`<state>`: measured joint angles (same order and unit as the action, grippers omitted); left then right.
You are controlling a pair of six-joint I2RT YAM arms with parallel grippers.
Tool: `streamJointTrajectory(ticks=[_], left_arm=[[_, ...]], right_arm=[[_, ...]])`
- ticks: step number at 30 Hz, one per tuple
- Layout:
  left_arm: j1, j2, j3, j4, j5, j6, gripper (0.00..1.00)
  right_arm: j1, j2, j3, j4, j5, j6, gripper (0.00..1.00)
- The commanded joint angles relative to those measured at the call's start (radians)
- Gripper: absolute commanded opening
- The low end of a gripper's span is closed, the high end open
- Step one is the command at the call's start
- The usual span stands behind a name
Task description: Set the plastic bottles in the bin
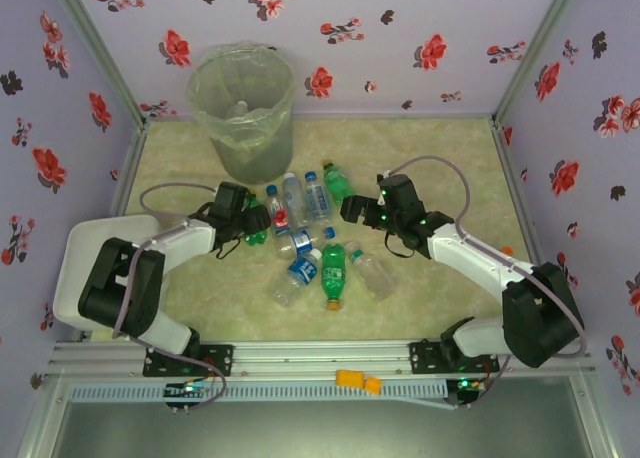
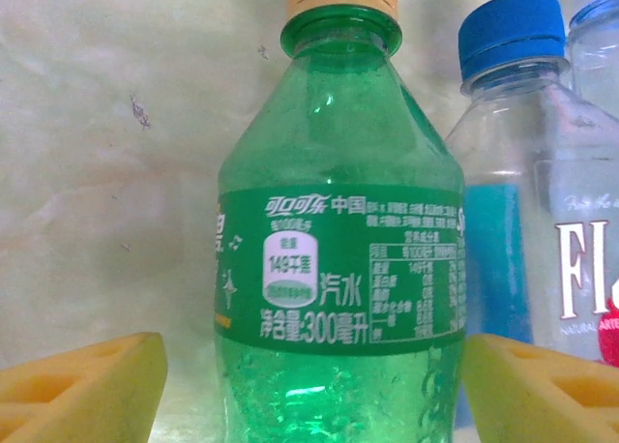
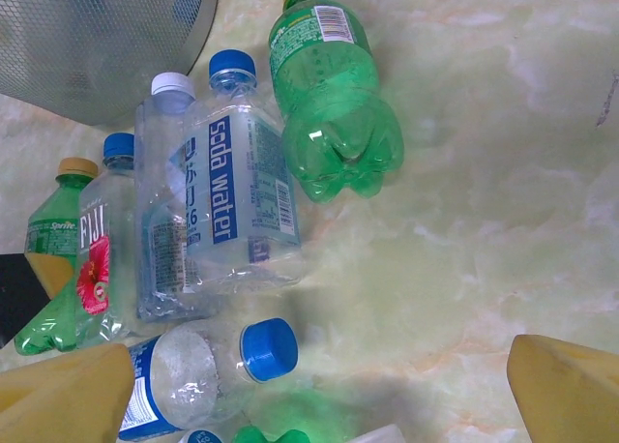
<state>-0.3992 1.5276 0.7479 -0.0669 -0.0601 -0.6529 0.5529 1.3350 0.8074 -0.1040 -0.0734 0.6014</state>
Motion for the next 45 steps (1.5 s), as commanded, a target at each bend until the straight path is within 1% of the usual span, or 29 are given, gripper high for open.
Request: streamJointTrajectory(ticks=[1, 7, 8, 10, 14, 18, 20, 23, 25, 30, 33, 34, 37, 41, 45], left_arm=[[-0.004, 0.037, -0.019, 0.030, -0.029, -0.005, 0.79], [-0.001, 0.102, 0.013, 0.019, -0.028, 0.004, 0.78], [-0.001, 0.105, 0.016, 0.016, -0.028, 0.004, 0.77], [-0.001, 0.107, 0.011, 0.021, -0.029, 0.004, 0.71], [0.000, 0.082, -0.021, 0.049, -0.044, 0.000, 0.64], [0.009, 0.033, -0.042, 0.046, -0.059, 0.008, 0.52], [0.017, -0.009, -0.051, 0.035, -0.067, 0.010, 0.47], [0.038, -0.103, -0.072, 0.028, -0.070, 0.007, 0.42], [0.060, -0.192, -0.090, 0.024, -0.076, -0.001, 0.39], [0.121, -0.430, -0.121, 0.008, -0.079, -0.005, 0.32], [0.149, -0.574, -0.131, 0.029, -0.067, -0.005, 0.27], [0.155, -0.618, -0.128, 0.033, -0.066, -0.004, 0.25], [0.161, -0.715, -0.089, 0.033, -0.066, 0.009, 0.23], [0.163, -0.749, 0.004, 0.033, -0.053, 0.035, 0.21], [0.164, -0.700, 0.099, 0.078, 0.008, 0.062, 0.18]], right_arm=[[0.005, -0.010, -0.001, -0.026, 0.028, -0.007, 1.00], [0.005, 0.004, 0.026, -0.045, 0.019, -0.010, 1.00], [0.005, 0.003, 0.026, -0.044, 0.021, -0.010, 0.99], [0.005, 0.001, 0.026, -0.045, 0.024, -0.010, 1.00], [0.005, -0.008, 0.027, -0.060, 0.029, -0.010, 1.00], [0.005, -0.010, 0.020, -0.052, 0.038, -0.006, 1.00], [0.005, 0.000, 0.018, -0.037, 0.038, 0.001, 1.00], [0.005, 0.024, 0.027, -0.033, 0.025, 0.006, 1.00], [0.005, 0.037, 0.029, -0.032, 0.018, 0.007, 1.00], [0.005, 0.040, 0.019, -0.022, 0.011, 0.003, 1.00], [0.005, 0.033, 0.005, -0.008, 0.012, -0.001, 1.00], [0.005, 0.032, -0.001, -0.002, 0.012, 0.001, 1.00], [0.004, 0.029, -0.015, 0.009, 0.011, 0.000, 1.00], [0.004, 0.028, -0.021, 0.012, 0.001, -0.002, 1.00], [0.004, 0.022, -0.025, 0.009, -0.006, -0.007, 1.00]])
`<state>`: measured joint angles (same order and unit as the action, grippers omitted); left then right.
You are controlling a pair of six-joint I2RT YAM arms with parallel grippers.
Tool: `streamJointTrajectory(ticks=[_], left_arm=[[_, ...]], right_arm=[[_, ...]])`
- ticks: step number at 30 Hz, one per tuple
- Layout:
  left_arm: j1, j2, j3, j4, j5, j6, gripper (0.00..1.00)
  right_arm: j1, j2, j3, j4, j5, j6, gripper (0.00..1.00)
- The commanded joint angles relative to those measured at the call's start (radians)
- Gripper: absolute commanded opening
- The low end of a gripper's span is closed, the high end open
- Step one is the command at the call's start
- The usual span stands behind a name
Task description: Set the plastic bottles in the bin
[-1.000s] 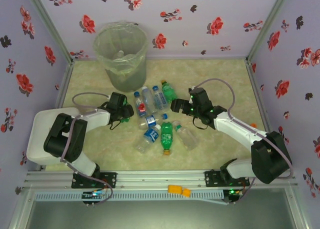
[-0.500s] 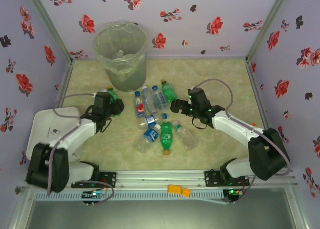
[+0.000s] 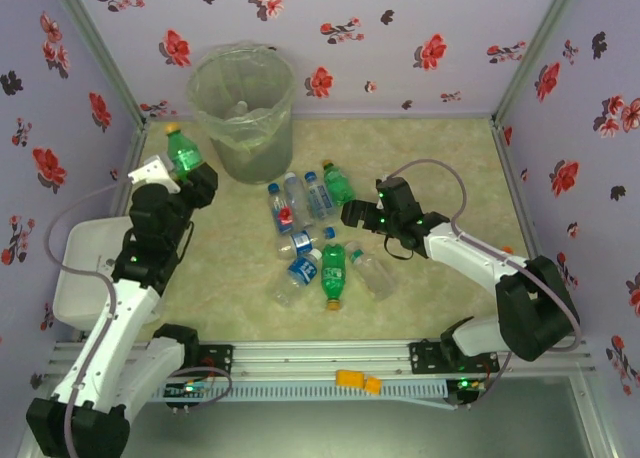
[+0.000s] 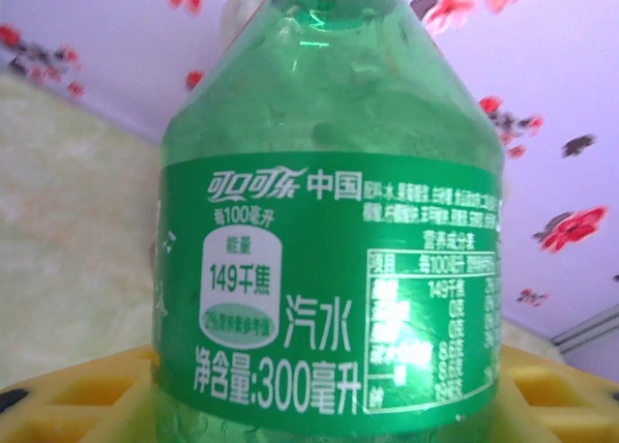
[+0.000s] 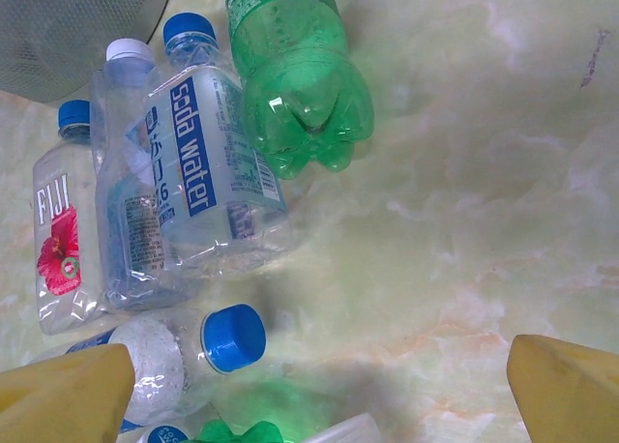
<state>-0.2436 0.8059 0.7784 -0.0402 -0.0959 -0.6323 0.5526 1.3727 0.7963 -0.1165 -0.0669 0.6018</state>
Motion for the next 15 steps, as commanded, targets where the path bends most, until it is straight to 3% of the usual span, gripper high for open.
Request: streamJointTrajectory(ticks=[1, 9, 15], left_arm=[[0.008, 0.041, 0.096, 0.065, 0.065, 0.046, 0.18], [0.008, 0.276, 0.422, 0.010, 0.220, 0.141, 0.18], [0.007, 0.486, 0.654, -0.061, 0.242, 0.222, 0.18]], right_arm=[[0.004, -0.019, -0.016, 0.026, -0.016, -0.006, 1.00], [0.004, -0.038, -0.012, 0.035, -0.040, -0.008, 1.00], [0.004, -0.059, -0.011, 0.018, -0.029, 0.004, 1.00]])
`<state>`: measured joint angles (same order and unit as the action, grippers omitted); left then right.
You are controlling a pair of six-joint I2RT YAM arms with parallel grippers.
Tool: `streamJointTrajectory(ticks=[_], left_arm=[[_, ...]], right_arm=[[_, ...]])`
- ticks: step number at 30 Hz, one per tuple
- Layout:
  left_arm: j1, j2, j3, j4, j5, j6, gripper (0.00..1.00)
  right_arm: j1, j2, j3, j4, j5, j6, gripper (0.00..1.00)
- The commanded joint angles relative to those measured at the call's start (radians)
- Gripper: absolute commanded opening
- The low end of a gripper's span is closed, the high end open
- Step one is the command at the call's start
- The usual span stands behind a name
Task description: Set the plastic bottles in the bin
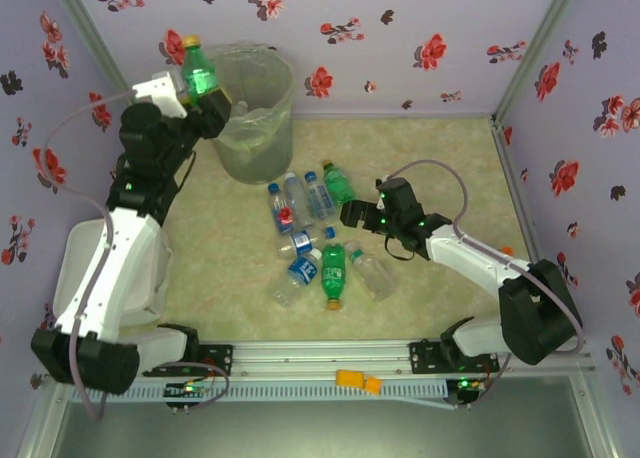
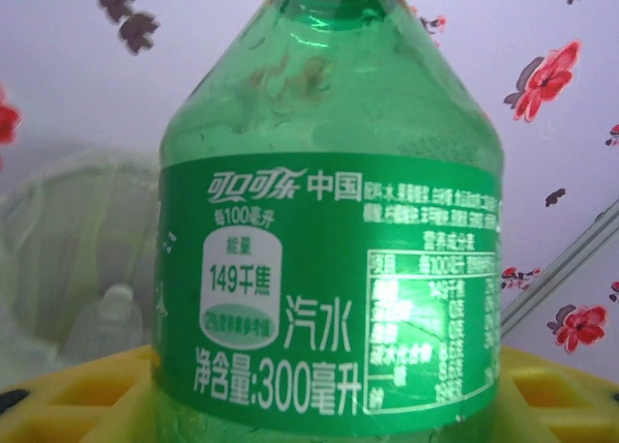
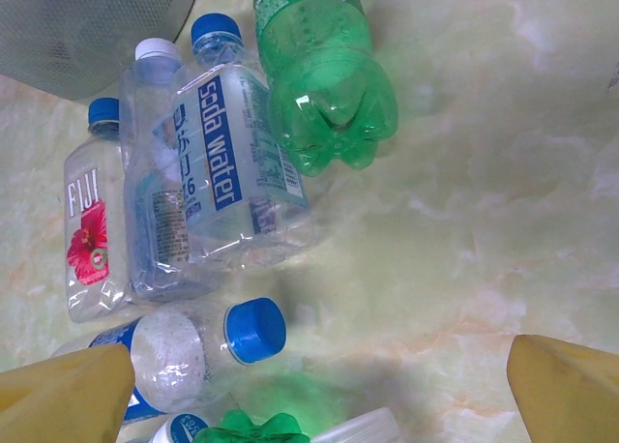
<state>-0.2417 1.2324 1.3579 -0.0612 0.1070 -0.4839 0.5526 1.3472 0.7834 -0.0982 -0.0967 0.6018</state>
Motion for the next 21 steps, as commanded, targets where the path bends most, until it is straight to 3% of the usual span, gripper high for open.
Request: streamJointTrajectory(ticks=[1, 12, 17, 18, 21], left_arm=[[0.005, 0.103, 0.112, -0.055, 0.039, 0.088, 0.18], [0.006, 0.435, 0.383, -0.189, 0.019, 0.119, 0.18], [0.005, 0.577, 0.528, -0.323, 0.008, 0.122, 0.29], [0.007, 0.600, 0.558, -0.349, 0.009, 0.120, 0.35], [0.005, 0.645, 0.639, -0.420, 0.022, 0.114, 0.72]], right_arm=[[0.004, -0.040, 0.000, -0.001, 0.006, 0.009, 1.00], [0.004, -0.127, -0.017, -0.034, 0.051, 0.014, 1.00], [0.004, -0.156, -0.027, -0.059, 0.060, 0.004, 1.00], [0.005, -0.162, -0.031, -0.061, 0.063, 0.003, 1.00], [0.004, -0.177, -0.029, -0.085, 0.070, -0.011, 1.00]])
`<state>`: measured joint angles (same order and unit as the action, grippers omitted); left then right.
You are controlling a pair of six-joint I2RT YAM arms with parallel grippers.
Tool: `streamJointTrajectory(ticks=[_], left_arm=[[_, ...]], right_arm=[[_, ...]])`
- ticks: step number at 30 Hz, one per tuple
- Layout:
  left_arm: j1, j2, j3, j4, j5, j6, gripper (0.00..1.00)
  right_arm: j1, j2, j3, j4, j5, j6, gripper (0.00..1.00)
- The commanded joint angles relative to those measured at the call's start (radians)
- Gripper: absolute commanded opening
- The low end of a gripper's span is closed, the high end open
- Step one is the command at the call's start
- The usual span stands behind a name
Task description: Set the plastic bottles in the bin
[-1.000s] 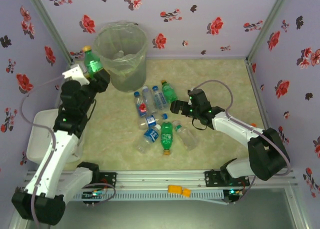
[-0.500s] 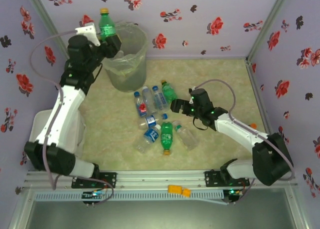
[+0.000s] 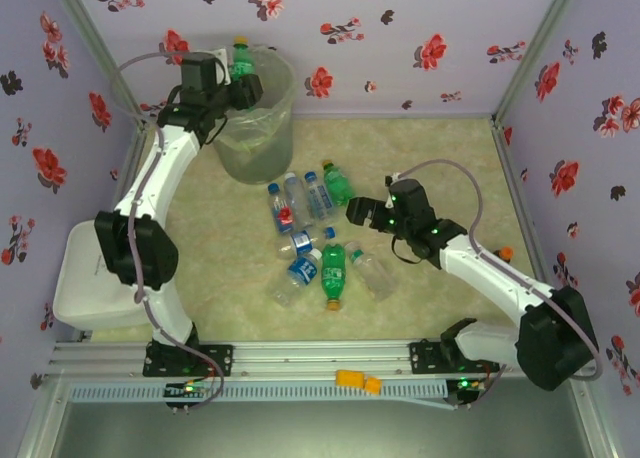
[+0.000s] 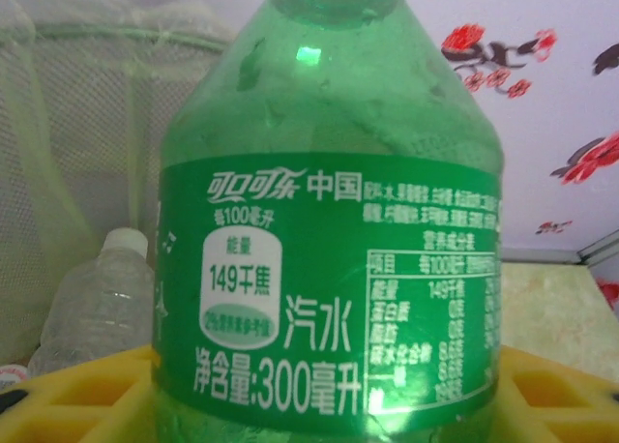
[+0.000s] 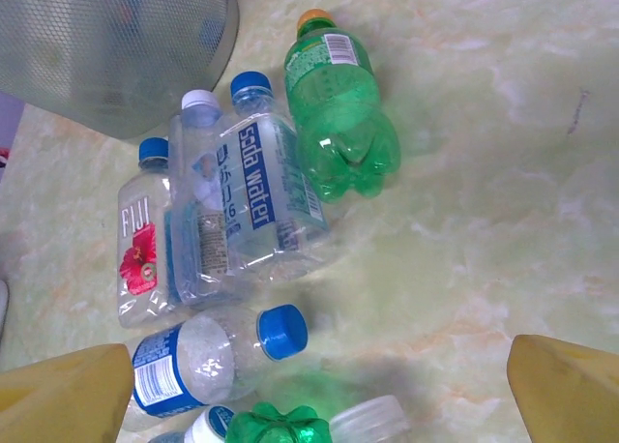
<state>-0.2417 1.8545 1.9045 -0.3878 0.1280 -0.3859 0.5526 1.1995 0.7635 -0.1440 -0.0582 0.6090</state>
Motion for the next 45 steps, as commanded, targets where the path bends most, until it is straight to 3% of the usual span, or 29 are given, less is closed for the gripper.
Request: streamJointTrajectory(ticks=[1, 6, 16, 30, 38, 45], left_arm=[[0.003, 0.029, 0.110, -0.109, 0.001, 0.016, 0.80], [-0.004, -0.019, 0.107, -0.100, 0.001, 0.022, 1.00], [-0.048, -0.309, -0.201, 0.103, 0.019, -0.026, 1.00], [-0.218, -0.773, -0.858, 0.330, 0.006, -0.191, 1.00], [-0.277, -0.811, -1.178, 0.409, -0.060, -0.416, 1.00], [-0.390, -0.742, -1.361, 0.608, -0.168, -0.565, 1.00]], right_arm=[[0.003, -0.032, -0.006, -0.050, 0.038, -0.025, 1.00], [0.001, -0.033, -0.001, -0.071, 0.058, -0.049, 1.00], [-0.017, 0.049, 0.047, -0.068, 0.048, -0.154, 1.00], [-0.107, 0.356, 0.273, 0.008, -0.134, -0.339, 0.97], [-0.110, 0.636, 0.565, -0.182, -0.269, -0.501, 0.83], [-0.105, 0.825, 0.782, -0.354, -0.178, -0.522, 0.81]])
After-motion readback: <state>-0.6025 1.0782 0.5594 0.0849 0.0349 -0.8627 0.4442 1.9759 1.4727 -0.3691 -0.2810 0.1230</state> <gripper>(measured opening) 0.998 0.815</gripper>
